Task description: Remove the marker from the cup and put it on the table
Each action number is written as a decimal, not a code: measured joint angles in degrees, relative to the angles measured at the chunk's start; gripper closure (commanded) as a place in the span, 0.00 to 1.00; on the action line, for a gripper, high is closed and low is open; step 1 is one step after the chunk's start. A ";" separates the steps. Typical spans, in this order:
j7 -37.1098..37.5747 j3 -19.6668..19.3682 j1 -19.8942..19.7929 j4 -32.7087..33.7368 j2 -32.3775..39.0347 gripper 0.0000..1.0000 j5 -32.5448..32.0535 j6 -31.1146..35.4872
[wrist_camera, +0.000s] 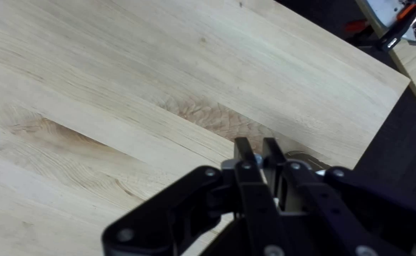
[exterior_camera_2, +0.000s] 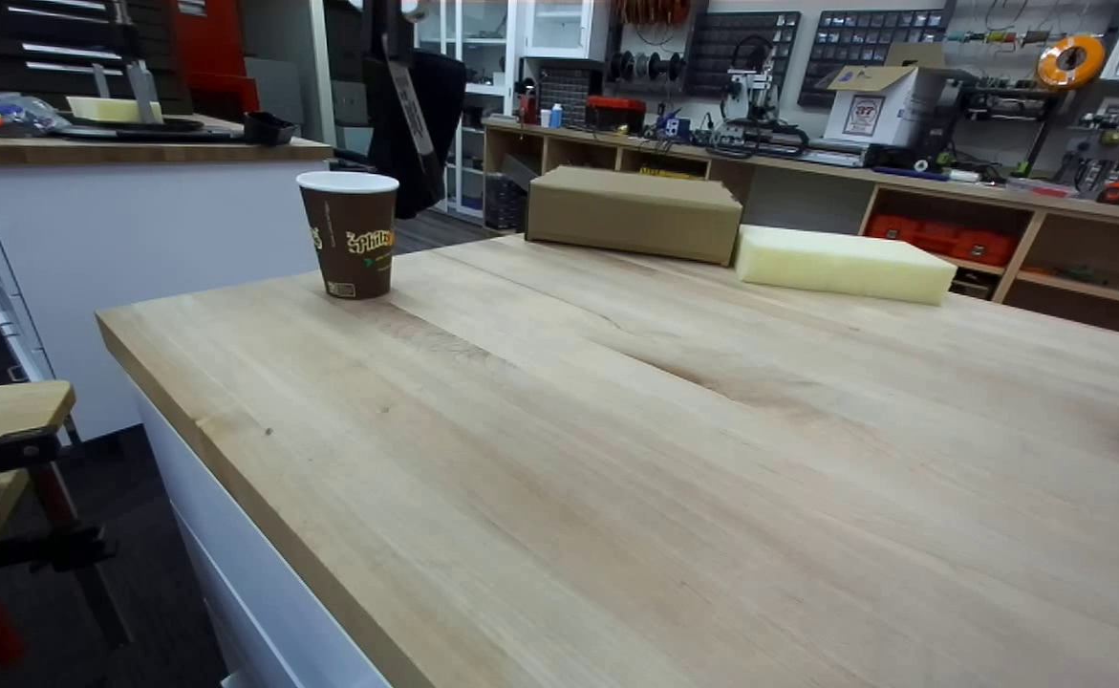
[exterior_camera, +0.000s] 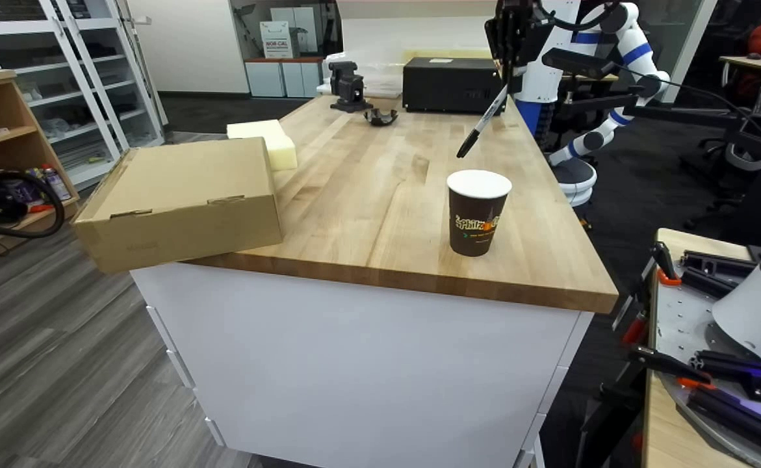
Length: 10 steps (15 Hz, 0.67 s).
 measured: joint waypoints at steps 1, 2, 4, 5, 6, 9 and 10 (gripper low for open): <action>0.00 -0.29 -0.33 -0.22 0.48 0.97 -1.12 1.45; 0.05 -0.32 -0.66 -0.31 1.03 0.97 -2.44 3.27; 1.02 -0.27 -0.77 -0.28 2.19 0.97 -5.21 6.21; 1.89 -0.24 -0.77 -0.25 2.66 0.97 -6.57 7.05; 3.01 -0.24 -0.86 -0.20 3.06 0.97 -7.77 7.31; 6.29 -0.39 -1.71 -0.27 3.82 0.97 -9.20 7.31; 7.08 -0.57 -2.10 -0.34 3.92 0.97 -9.20 7.32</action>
